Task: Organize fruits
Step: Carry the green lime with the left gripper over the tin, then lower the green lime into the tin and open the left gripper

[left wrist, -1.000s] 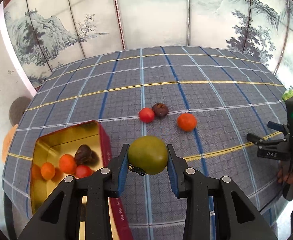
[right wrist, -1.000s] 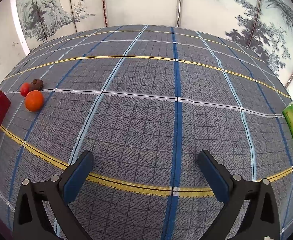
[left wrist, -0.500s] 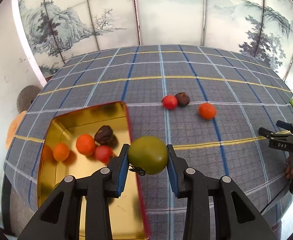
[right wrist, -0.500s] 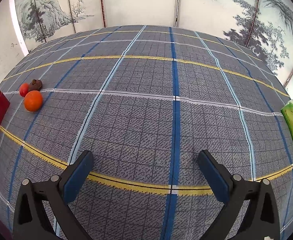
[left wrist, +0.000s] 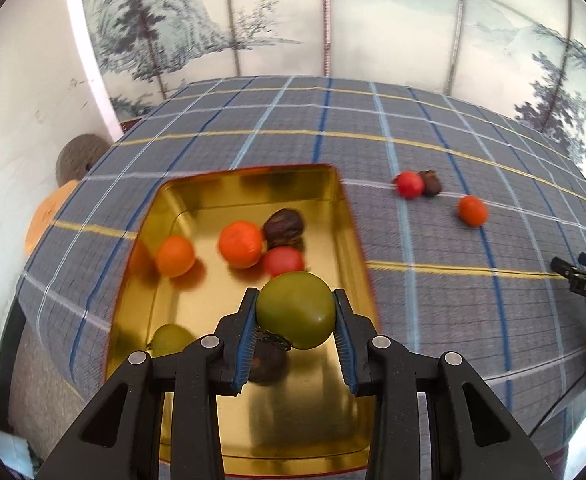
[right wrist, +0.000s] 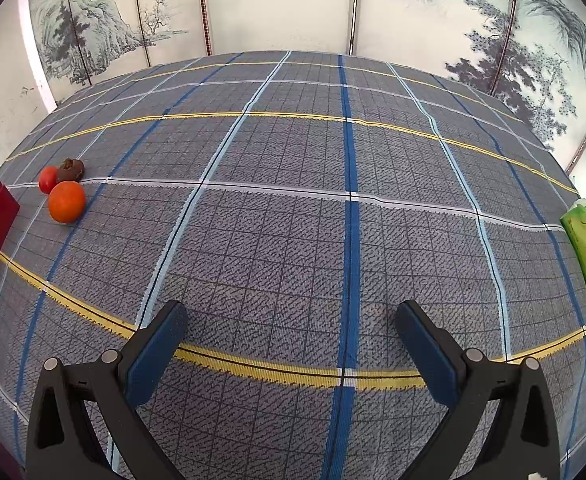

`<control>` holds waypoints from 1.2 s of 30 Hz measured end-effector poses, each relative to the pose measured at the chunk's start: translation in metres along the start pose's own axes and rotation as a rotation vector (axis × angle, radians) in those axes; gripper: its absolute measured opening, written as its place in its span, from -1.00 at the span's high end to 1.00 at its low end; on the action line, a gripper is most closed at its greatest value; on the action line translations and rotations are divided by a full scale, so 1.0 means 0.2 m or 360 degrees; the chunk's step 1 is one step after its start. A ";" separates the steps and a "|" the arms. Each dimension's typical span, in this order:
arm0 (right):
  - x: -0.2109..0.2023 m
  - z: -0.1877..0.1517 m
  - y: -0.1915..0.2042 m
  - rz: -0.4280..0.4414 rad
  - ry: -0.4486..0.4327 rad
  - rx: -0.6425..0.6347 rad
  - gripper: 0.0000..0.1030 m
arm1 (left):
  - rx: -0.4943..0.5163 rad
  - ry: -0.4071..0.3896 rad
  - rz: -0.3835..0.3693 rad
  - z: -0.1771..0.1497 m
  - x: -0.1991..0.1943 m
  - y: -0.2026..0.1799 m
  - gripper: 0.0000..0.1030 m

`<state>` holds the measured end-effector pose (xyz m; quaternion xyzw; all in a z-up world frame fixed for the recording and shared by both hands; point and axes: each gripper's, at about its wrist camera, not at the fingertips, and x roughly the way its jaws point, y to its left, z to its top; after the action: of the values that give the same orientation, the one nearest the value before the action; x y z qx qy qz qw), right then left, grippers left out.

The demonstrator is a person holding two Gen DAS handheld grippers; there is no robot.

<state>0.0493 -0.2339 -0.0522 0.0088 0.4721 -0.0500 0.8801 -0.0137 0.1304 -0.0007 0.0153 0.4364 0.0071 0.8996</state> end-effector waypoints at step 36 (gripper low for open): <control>0.00 0.00 0.00 -0.0008 -0.0002 0.0005 -0.99 | -0.0185 0.0059 -0.0001 -0.02 0.11 0.26 0.29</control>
<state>0.0487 -0.2341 -0.0519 0.0089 0.4716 -0.0529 0.8802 -0.0026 0.1827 -0.0195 -0.0374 0.4519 0.0324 0.8907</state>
